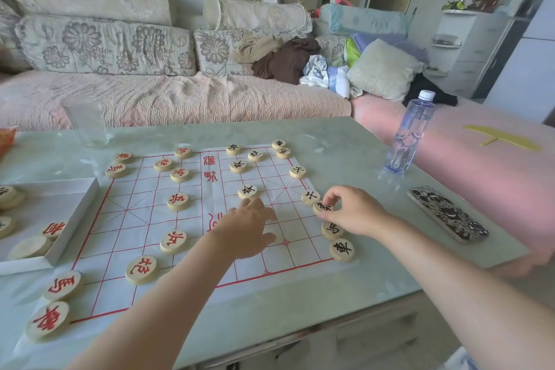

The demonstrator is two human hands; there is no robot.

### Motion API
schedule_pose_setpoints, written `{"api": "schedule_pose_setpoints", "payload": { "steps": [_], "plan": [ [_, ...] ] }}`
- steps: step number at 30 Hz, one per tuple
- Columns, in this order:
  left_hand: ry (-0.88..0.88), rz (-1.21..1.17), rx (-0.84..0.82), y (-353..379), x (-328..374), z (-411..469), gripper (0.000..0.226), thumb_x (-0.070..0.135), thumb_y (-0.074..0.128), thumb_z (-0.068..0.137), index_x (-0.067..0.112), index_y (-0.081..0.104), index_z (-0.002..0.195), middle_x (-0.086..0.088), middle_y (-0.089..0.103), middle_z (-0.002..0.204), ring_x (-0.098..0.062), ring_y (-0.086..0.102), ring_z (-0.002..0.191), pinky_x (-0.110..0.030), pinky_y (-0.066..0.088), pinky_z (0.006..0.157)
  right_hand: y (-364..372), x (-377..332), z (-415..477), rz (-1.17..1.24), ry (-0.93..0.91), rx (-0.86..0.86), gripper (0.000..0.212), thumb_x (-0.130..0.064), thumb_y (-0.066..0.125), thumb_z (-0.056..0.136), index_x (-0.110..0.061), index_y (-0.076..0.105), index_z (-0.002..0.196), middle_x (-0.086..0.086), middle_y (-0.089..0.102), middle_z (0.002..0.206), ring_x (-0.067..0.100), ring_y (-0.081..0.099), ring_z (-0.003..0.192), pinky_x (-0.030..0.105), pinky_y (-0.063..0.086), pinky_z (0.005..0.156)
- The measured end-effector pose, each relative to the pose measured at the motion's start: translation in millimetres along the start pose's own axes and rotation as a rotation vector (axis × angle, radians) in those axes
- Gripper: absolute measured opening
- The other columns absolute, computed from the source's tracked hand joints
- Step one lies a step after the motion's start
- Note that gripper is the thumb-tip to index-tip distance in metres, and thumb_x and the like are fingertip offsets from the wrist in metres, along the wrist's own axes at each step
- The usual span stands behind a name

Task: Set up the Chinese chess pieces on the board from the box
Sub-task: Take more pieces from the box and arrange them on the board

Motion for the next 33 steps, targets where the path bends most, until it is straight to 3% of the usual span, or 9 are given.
{"api": "schedule_pose_setpoints", "payload": {
  "steps": [8, 13, 18, 22, 28, 33],
  "plan": [
    [0.0, 0.025, -0.024, 2, 1, -3, 0.045, 0.043, 0.051, 0.095, 0.03, 0.044, 0.138, 0.004, 0.036, 0.14, -0.019, 0.036, 0.128, -0.039, 0.036, 0.104, 1, -22, -1, -0.118, -0.013, 0.008, 0.015, -0.05, 0.063, 0.087, -0.035, 0.065, 0.088, -0.013, 0.055, 0.101, 0.012, 0.057, 0.092, 0.027, 0.036, 0.073],
    [-0.023, -0.058, 0.003, -6, -12, -7, 0.042, 0.041, 0.053, 0.093, 0.03, 0.047, 0.134, 0.004, 0.042, 0.137, -0.019, 0.042, 0.123, -0.04, 0.042, 0.101, 3, -66, 1, -0.103, -0.118, 0.038, 0.011, -0.038, 0.055, 0.091, -0.033, 0.066, 0.091, -0.013, 0.059, 0.101, 0.012, 0.059, 0.094, 0.028, 0.045, 0.076],
    [-0.077, -0.132, 0.155, -44, -39, -20, 0.033, 0.036, 0.056, 0.093, 0.027, 0.057, 0.124, 0.006, 0.056, 0.121, -0.014, 0.05, 0.112, -0.032, 0.046, 0.09, 19, -139, -1, -0.023, -0.282, -0.003, 0.009, -0.033, 0.058, 0.092, -0.032, 0.067, 0.094, -0.012, 0.063, 0.102, 0.013, 0.059, 0.097, 0.03, 0.047, 0.078],
    [-0.214, -0.212, 0.209, -70, -88, -48, 0.023, 0.032, 0.058, 0.091, 0.03, 0.064, 0.113, 0.009, 0.065, 0.108, -0.011, 0.059, 0.09, -0.027, 0.049, 0.08, 42, -206, -7, 0.042, -0.383, -0.066, 0.015, -0.03, 0.059, 0.092, -0.029, 0.069, 0.103, -0.01, 0.066, 0.105, 0.015, 0.06, 0.098, 0.032, 0.049, 0.081],
    [-0.398, -0.226, 0.327, -101, -176, -120, 0.021, 0.027, 0.055, 0.092, 0.028, 0.068, 0.107, 0.008, 0.068, 0.101, -0.012, 0.061, 0.083, -0.024, 0.048, 0.074, 94, -298, -23, 0.109, -0.498, -0.178, 0.018, -0.03, 0.059, 0.091, -0.031, 0.066, 0.107, -0.009, 0.067, 0.108, 0.016, 0.061, 0.101, 0.036, 0.051, 0.088],
    [-0.536, -0.234, 0.415, -111, -239, -177, 0.021, 0.021, 0.056, 0.088, 0.027, 0.069, 0.104, 0.005, 0.067, 0.1, -0.018, 0.062, 0.092, -0.031, 0.051, 0.083, 134, -360, -40, 0.125, -0.568, -0.251, 0.022, -0.03, 0.056, 0.094, -0.031, 0.065, 0.114, -0.014, 0.065, 0.113, 0.014, 0.06, 0.104, 0.035, 0.05, 0.089]
  ]
}}
Point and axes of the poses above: each hand's wrist, its own z-axis towards the middle knuckle, its own y-axis out of the palm, x = y × z, the point moved 10 cm from there along z, towards the middle knuckle
